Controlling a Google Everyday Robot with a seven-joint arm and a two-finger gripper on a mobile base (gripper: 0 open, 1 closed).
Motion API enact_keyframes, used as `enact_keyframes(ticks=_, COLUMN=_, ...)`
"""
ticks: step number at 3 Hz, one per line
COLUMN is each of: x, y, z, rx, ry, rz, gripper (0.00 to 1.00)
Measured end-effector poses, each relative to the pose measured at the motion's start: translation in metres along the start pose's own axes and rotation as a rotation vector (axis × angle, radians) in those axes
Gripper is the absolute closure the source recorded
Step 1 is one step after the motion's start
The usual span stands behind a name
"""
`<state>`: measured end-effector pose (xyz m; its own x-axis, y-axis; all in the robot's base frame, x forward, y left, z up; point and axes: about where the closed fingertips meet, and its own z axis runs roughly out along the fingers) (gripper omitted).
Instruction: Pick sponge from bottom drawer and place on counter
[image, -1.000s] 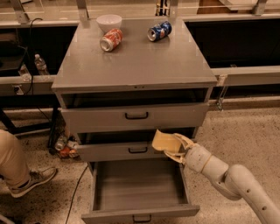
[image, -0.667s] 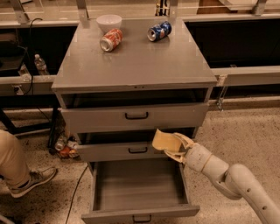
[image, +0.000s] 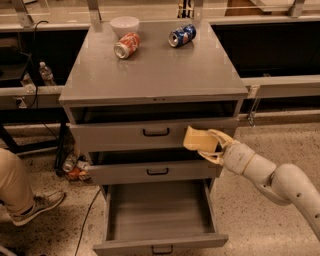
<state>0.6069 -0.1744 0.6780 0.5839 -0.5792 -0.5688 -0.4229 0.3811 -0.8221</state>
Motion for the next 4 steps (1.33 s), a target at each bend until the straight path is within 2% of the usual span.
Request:
enact_keyframes(ticks=2, x=-0.014, y=-0.072, z=0.029, rx=-0.077, ry=0.03, rz=-0.119, gripper=1.0)
enact_keyframes(ticks=3, x=-0.017, y=-0.096, z=0.055, rx=-0.131, ry=0.05, rz=-0.173, gripper=1.0)
enact_keyframes(ticks=4, x=-0.019, y=-0.095, z=0.055, rx=-0.124, ry=0.047, rz=-0.17, gripper=1.0)
